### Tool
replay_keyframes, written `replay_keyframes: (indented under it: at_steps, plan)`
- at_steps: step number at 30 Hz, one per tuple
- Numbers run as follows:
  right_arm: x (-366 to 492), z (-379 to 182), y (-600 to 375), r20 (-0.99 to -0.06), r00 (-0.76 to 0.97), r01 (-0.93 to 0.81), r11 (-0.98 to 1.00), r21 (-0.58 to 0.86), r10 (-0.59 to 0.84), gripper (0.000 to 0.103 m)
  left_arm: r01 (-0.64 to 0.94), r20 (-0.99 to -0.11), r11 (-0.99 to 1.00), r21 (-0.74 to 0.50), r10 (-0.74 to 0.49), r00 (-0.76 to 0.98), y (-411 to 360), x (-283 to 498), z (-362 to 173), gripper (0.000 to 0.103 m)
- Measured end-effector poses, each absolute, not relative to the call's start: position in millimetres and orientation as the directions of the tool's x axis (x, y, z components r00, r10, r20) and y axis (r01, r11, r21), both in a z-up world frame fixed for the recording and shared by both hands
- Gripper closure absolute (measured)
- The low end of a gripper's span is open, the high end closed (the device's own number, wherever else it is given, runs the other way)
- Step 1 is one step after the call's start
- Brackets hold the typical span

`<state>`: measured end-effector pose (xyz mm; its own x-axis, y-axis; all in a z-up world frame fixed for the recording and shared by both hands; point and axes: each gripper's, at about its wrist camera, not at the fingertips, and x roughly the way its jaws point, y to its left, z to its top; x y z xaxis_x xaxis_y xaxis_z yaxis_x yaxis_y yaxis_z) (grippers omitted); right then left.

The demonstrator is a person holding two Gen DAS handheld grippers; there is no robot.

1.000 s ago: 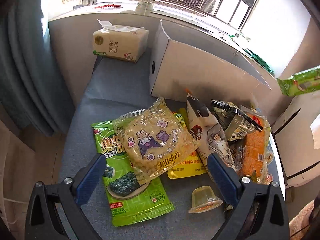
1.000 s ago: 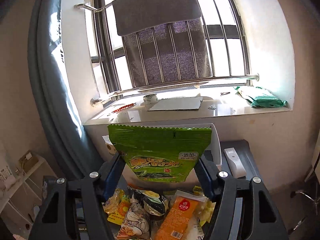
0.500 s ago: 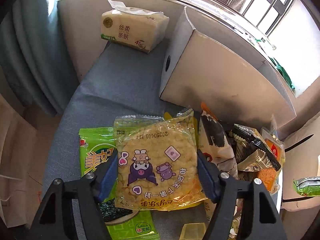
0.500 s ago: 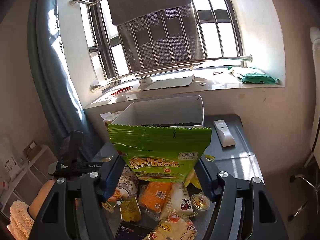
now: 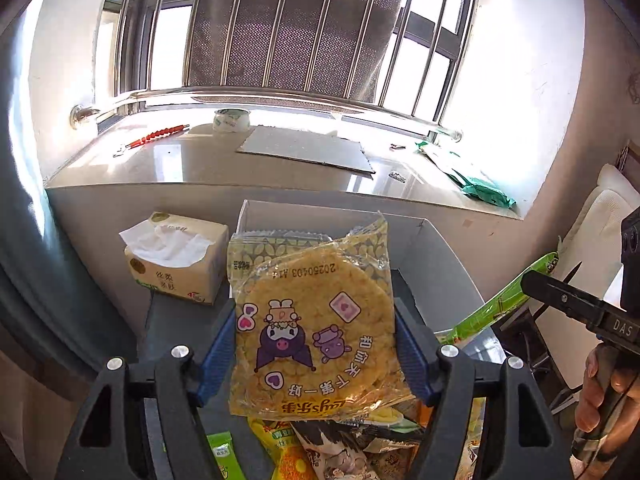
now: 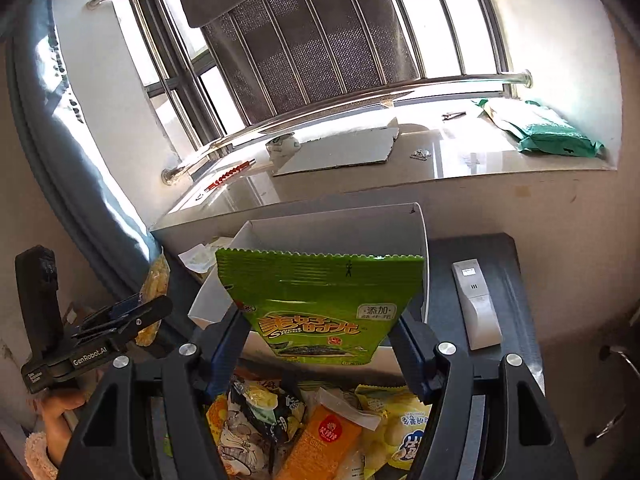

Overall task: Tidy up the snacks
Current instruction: 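Lower both held packs into the white box and open both tools, then grasp a green seaweed pack with the left tool while the right tool grasps the orange snack bar pack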

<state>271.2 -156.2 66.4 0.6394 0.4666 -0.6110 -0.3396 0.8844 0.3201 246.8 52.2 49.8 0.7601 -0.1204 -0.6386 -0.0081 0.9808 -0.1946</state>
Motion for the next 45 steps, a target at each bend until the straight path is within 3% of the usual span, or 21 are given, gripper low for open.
replay_keyframes:
  at_steps: [3,7,9,15,17,18,20,29,32,40,45]
  plan:
    - [320.0,63.3,-146.1,-0.684,0.605,-0.304,0.912,0.274,0.407,0.031,-0.018,-0.685,0.992,-0.127,-0.075,0.724,45.9,300.6,44.5,0.027]
    - [364.1,55.6,-146.5,-0.724,0.562,-0.251,0.916,0.313,0.401,0.031,-0.026,-0.746,0.993,-0.116,-0.07,0.663,47.1,352.9,15.9,0.027]
    - [382.3,43.4,-145.7,-0.744,0.514,-0.225,0.904,0.363,0.426,0.031,-0.036,-0.762,0.994,-0.103,-0.055,0.645,47.7,366.0,4.3,0.027]
    - [416.1,10.6,-131.0,-0.813,0.448,-0.206,0.927,0.312,0.373,0.029,-0.072,-0.839,0.993,-0.093,-0.039,0.542,47.9,384.1,-35.3,0.026]
    - [421.5,12.6,-130.2,-0.82,0.455,-0.185,0.937,0.295,0.348,0.009,-0.079,-0.833,0.991,-0.11,-0.049,0.551,51.7,382.0,-35.5,0.011]
    - [421.5,16.9,-130.4,-0.811,0.47,-0.192,0.938,0.29,0.347,0.0,-0.058,-0.831,0.991,-0.121,-0.069,0.552,51.5,381.1,-34.5,0.008]
    - [414.3,31.9,-133.2,-0.768,0.532,-0.219,0.934,0.283,0.357,0.0,-0.067,-0.816,0.995,-0.08,-0.027,0.578,51.3,374.5,-25.8,0.0]
    - [354.8,88.7,-149.5,-0.63,0.656,-0.32,0.909,0.266,0.415,0.0,-0.031,-0.671,0.989,-0.145,-0.075,0.738,68.7,318.6,36.0,0.0]
    - [318.8,97.4,-160.6,-0.578,0.668,-0.365,0.884,0.293,0.468,0.0,-0.007,-0.593,0.994,-0.111,-0.06,0.803,71.1,277.8,54.0,0.0]
    - [199.0,71.3,-181.7,-0.53,0.673,-0.439,0.855,0.277,0.517,0.0,0.014,-0.578,0.992,-0.122,-0.083,0.812,73.1,161.7,43.1,0.0]
    - [134.6,29.1,-194.2,-0.56,0.706,-0.355,0.901,0.249,0.433,0.0,-0.058,-0.572,0.987,-0.148,-0.038,0.819,73.1,94.5,5.5,0.0]
